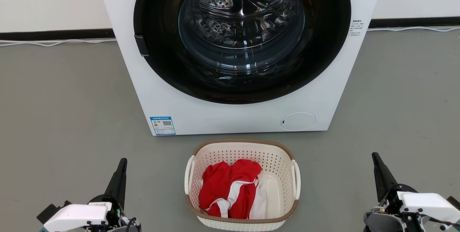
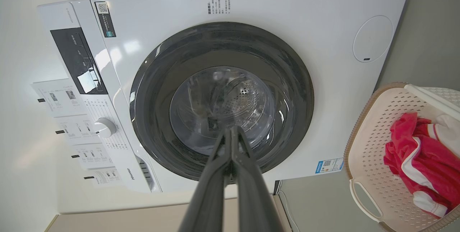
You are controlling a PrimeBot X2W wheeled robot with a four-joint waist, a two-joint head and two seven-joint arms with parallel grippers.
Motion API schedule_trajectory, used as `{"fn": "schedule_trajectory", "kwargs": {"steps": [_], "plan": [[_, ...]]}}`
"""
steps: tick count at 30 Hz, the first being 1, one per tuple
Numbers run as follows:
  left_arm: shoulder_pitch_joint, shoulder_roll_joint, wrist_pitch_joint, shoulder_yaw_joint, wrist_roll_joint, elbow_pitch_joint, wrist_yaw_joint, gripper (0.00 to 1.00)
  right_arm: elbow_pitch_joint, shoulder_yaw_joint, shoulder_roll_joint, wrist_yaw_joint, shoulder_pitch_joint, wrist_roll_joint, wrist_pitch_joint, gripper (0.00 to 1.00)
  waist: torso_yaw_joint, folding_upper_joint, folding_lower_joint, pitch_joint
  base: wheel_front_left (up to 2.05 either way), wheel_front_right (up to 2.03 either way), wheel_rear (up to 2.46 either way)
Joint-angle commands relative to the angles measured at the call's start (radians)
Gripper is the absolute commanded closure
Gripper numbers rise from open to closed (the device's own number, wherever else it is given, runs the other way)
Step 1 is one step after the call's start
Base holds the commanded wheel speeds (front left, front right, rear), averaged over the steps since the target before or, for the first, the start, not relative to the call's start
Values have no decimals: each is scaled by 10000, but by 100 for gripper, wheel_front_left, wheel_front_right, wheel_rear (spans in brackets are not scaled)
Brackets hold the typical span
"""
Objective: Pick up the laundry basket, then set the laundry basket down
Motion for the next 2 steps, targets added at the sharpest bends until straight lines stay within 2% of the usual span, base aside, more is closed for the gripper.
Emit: {"fn": "schedule_trajectory", "kwargs": {"steps": [1, 2], "plan": [[-563, 102, 71, 315, -37, -300, -73, 100, -314, 185, -95, 71, -450, 63, 78, 100, 0, 0, 0, 0, 0, 0, 0], [-563, 102, 71, 315, -37, -300, -73, 100, -314, 185, -95, 71, -450, 63, 78, 100, 0, 0, 0, 0, 0, 0, 0]]}}
